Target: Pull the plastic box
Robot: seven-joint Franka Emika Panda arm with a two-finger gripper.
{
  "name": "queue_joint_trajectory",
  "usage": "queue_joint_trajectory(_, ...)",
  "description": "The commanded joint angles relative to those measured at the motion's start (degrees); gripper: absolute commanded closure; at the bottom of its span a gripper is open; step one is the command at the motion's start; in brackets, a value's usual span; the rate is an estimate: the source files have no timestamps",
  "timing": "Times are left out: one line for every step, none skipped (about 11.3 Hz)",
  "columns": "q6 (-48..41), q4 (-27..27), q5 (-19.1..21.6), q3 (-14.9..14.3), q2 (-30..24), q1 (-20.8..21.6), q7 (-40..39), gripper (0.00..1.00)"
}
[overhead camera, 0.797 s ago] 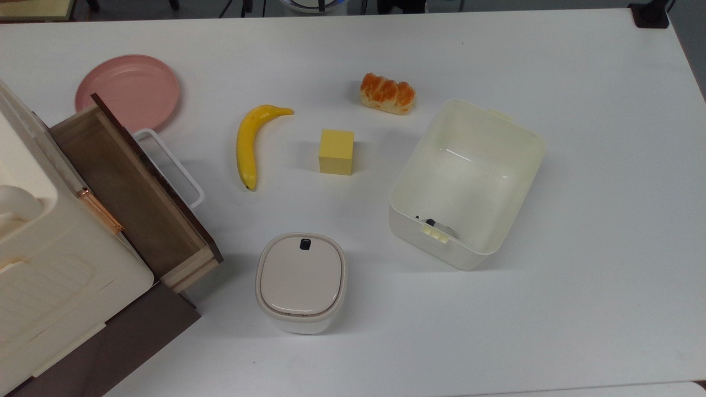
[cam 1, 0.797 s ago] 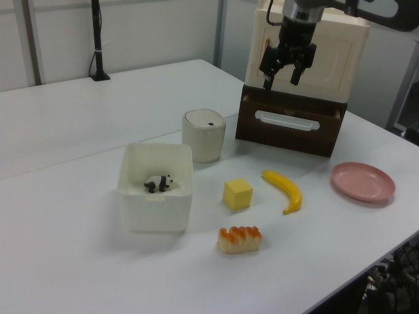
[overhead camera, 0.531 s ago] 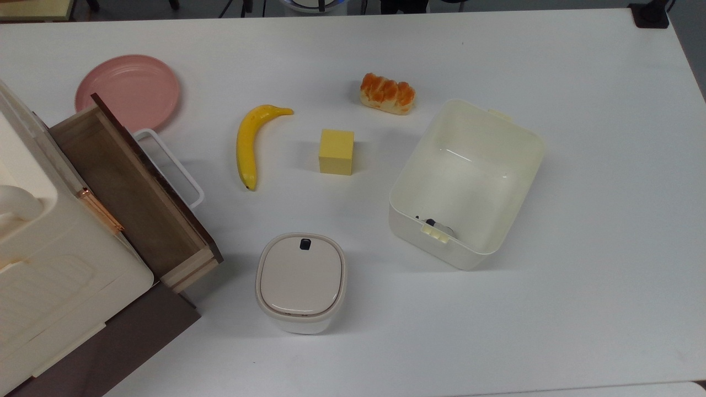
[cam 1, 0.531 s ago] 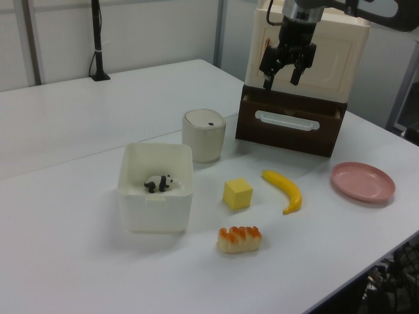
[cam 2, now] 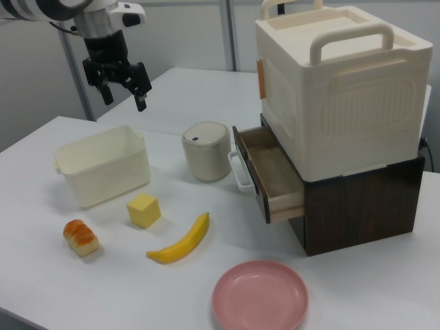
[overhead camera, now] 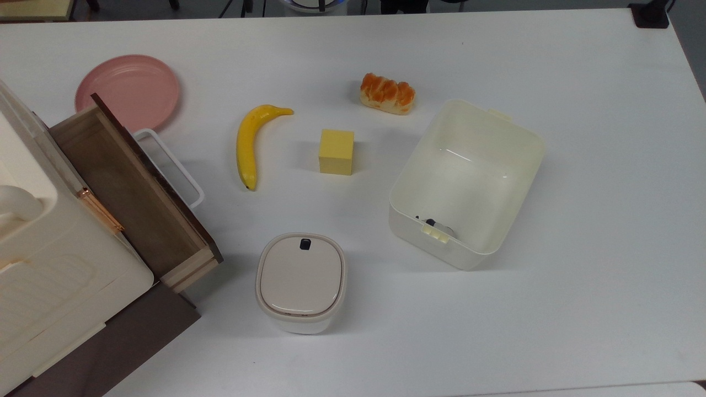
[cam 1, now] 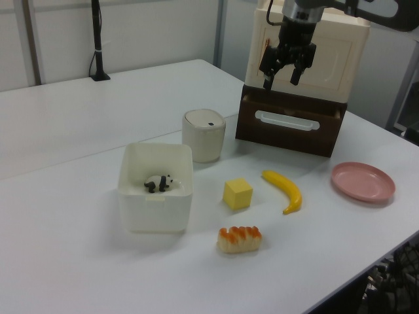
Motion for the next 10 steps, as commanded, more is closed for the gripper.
queue_joint_trajectory(-0.39, -1.38, -0.34, 0.16, -1.43, 0.15, 1.28, 0.00)
queue_joint_trajectory(-0.21, -1.38, -0.34, 0.16, -1.35, 0.15, 1.20, 0.00)
queue_joint_trajectory(-0.04, -1.46, -0.34, 0.16, -1.35, 0.23, 1.02, 0.00)
queue_joint_trajectory(0.22, -1.64, -0.51, 0.07, -1.26, 0.24, 0.50, 0.00)
queue_joint_trajectory(1.97, -1.73, -0.43, 0.16, -1.26, 0.15, -0.46, 0.00)
queue_joint_trajectory(3.81, -1.81, -0.16, 0.16, -1.17, -0.03, -4.22, 0.00)
queue_joint_trajectory(3.92, -2.08, -0.16, 0.34, -1.08, -0.12, -9.91, 0.00)
queue_joint_trajectory(4.27, -3.12, -0.25, 0.42, -0.65, -0.03, -19.62, 0.00)
queue_joint_trajectory(5.49, -3.22, -0.08, 0.86, 0.40, -0.03, -30.25, 0.00)
queue_joint_trajectory(7.15, -3.40, -0.07, 2.00, 1.46, -0.03, -36.97, 0.00)
